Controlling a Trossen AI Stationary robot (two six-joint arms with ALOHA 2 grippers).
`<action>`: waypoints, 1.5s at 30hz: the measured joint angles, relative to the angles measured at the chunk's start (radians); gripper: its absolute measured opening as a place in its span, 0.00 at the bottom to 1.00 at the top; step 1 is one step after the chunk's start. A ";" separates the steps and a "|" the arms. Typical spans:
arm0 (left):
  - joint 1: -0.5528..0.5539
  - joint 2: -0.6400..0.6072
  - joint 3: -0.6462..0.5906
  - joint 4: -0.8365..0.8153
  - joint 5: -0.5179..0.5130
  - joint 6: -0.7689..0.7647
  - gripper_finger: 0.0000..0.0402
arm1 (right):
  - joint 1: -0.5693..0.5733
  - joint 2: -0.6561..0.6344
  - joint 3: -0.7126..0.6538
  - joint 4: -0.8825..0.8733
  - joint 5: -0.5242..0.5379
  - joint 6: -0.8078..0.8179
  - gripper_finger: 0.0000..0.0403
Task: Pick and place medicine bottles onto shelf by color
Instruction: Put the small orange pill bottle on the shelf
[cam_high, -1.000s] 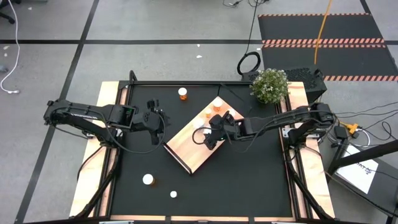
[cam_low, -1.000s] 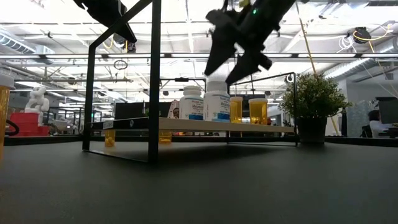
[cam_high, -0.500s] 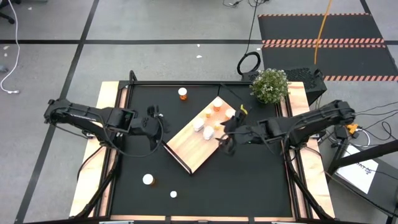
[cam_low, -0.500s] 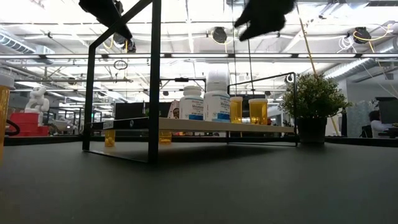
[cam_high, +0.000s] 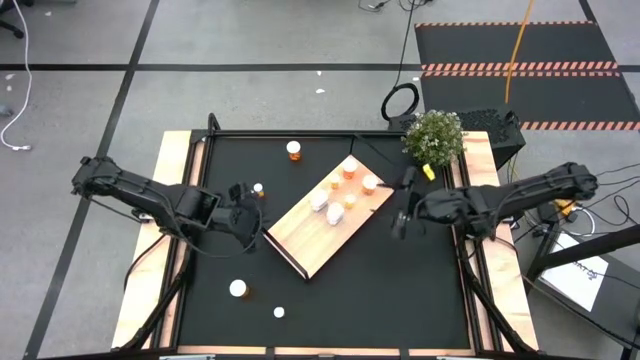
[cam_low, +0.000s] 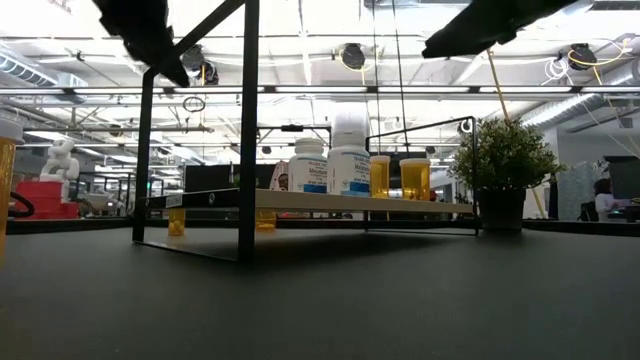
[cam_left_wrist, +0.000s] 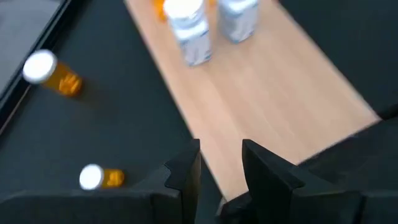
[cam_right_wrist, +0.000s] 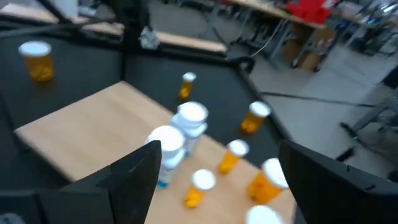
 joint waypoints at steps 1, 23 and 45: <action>0.003 0.000 -0.010 0.002 -0.007 -0.019 0.30 | -0.011 -0.021 -0.004 0.000 0.000 -0.010 0.78; 0.477 -0.001 -0.029 -0.006 0.300 0.139 0.62 | -0.103 -0.102 -0.009 -0.101 -0.006 -0.070 0.78; 0.662 0.218 -0.030 -0.127 0.377 0.016 0.61 | -0.103 -0.102 -0.009 -0.090 -0.006 -0.063 0.78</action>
